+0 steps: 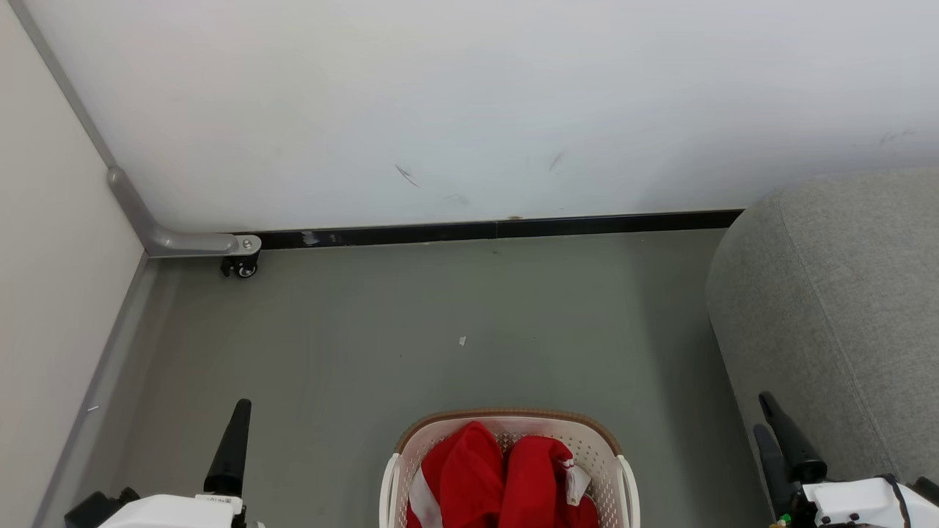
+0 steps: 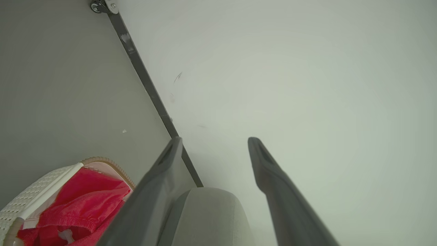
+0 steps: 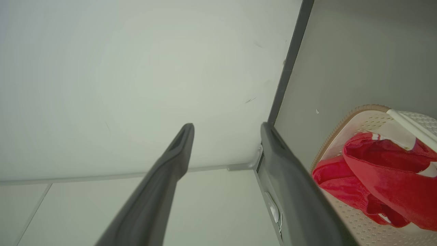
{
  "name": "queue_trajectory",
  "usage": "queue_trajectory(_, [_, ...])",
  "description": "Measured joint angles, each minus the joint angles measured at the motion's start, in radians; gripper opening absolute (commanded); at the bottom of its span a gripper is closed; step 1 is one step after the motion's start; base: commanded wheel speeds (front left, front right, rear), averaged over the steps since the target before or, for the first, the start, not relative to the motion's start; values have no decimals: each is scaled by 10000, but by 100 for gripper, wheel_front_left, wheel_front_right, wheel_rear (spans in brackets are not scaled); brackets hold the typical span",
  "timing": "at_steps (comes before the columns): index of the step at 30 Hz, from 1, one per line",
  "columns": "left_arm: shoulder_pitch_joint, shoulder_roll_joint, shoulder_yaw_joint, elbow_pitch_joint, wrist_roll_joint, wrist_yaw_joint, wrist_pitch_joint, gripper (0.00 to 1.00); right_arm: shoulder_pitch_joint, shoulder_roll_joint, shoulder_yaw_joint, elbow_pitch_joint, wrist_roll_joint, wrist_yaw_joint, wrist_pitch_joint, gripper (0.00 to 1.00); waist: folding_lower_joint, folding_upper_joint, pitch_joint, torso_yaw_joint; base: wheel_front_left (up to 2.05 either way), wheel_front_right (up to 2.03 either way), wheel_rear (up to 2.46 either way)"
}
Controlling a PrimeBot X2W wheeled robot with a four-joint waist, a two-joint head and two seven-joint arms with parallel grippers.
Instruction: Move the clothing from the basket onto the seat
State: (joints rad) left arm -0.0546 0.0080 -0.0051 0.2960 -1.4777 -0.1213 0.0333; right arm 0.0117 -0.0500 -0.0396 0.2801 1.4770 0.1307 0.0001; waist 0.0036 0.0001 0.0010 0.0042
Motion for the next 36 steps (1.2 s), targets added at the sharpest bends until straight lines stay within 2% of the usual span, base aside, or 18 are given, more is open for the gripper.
queue_trajectory(12, [-35,33,-209,-487,1883,107,-453,100,-3,-79,17,-451,-2138,0,-372,100,106,0,-66,55,0,0,0])
queue_trajectory(19, [-51,77,-516,-698,3262,270,-704,100,-3,-21,188,-585,-3352,0,-587,100,137,0,-99,77,0,0,0])
queue_trajectory(25, [-51,144,-809,-880,4454,422,-897,100,-2,4,276,-748,-4567,0,-767,100,134,0,-105,101,0,0,0])
queue_trajectory(36, [-49,234,-1267,-978,6351,849,-1281,100,8,56,443,-853,-6627,0,-1076,100,52,0,-56,145,0,0,0])
